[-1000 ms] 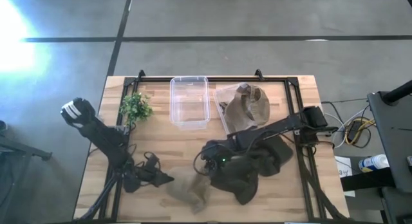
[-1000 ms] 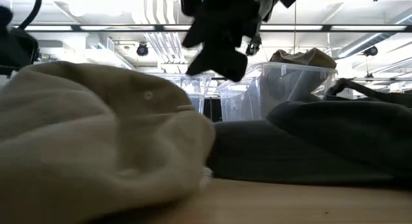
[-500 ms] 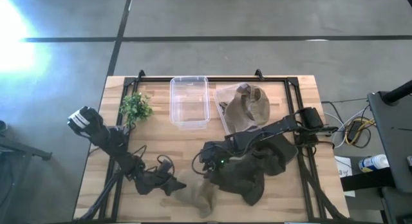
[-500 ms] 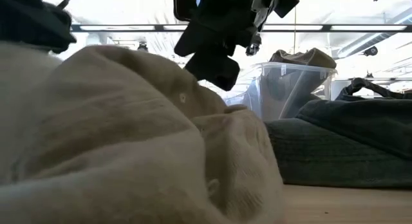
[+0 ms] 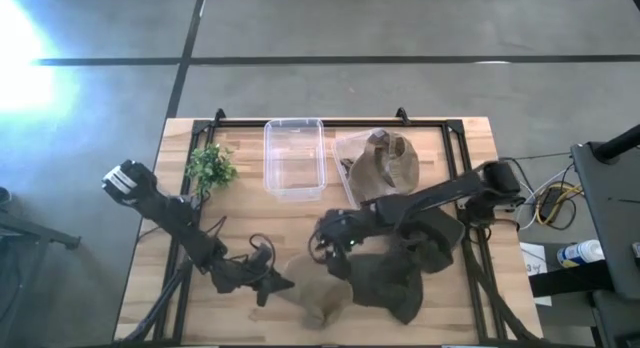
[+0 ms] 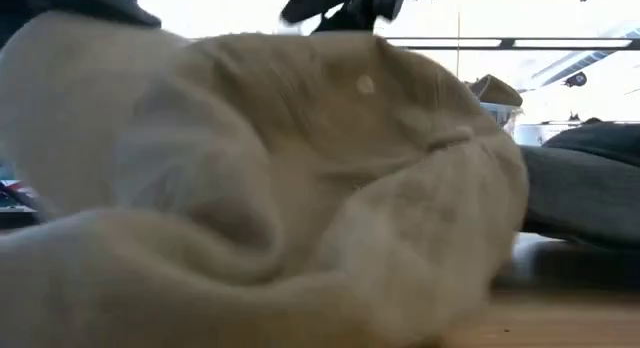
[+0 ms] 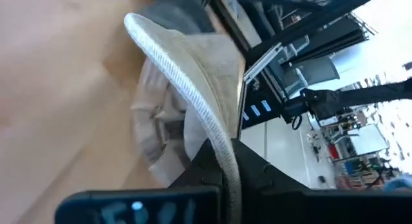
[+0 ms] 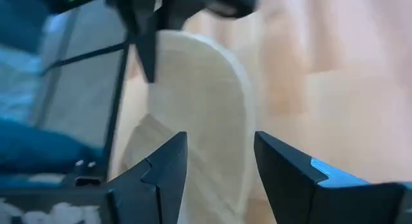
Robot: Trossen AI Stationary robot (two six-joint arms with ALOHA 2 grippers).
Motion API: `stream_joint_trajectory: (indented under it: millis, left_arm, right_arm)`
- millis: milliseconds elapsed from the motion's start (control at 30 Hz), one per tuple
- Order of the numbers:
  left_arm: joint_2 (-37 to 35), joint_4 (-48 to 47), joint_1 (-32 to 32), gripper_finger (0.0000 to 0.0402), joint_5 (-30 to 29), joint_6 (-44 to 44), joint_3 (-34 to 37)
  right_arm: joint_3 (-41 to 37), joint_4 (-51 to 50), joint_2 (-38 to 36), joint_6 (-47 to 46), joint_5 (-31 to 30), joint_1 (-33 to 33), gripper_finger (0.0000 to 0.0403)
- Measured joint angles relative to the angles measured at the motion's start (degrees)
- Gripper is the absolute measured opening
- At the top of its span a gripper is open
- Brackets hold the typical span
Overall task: Pick & Place hat
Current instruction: Put the brown cap into the right transparent bin
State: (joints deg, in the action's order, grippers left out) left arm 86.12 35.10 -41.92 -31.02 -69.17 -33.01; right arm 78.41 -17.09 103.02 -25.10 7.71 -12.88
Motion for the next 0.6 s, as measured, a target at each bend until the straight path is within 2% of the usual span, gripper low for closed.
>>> stream_joint_trajectory:
  millis: [67,200,300,367,433,600]
  left_arm:
    - [-3.23,-3.2,0.25,0.0007,-1.42,2.26,0.0]
    - [-11.25,-11.05,0.93,0.0007,-8.63,6.76,-0.09]
    - [-17.79,-11.66,1.54,0.0007,-11.4,14.6,-0.11]
    - [-21.26,-12.23,2.22,0.0006,-11.13,20.61,-0.82]
    - [-24.32,-14.24,2.88,0.0006,-8.34,26.51,-2.04]
    - [-28.09,-23.43,6.86,0.0016,10.14,34.01,-6.8]
  right_arm:
    - [0.0,-1.57,-3.92,1.36,-5.66,0.01,0.0176]
    - [0.0,-3.62,-12.3,3.06,-17.65,0.02,0.0176]
    - [0.03,-3.96,-17.16,2.94,-21.38,0.27,0.0176]
    - [0.04,-4.57,-19.18,0.78,-20.1,0.74,0.0176]
    - [0.04,-5.96,-20.44,-2.2,-16.2,1.42,0.0176]
    - [0.02,-6.29,-20.78,-4.06,-5.99,2.52,0.0176]
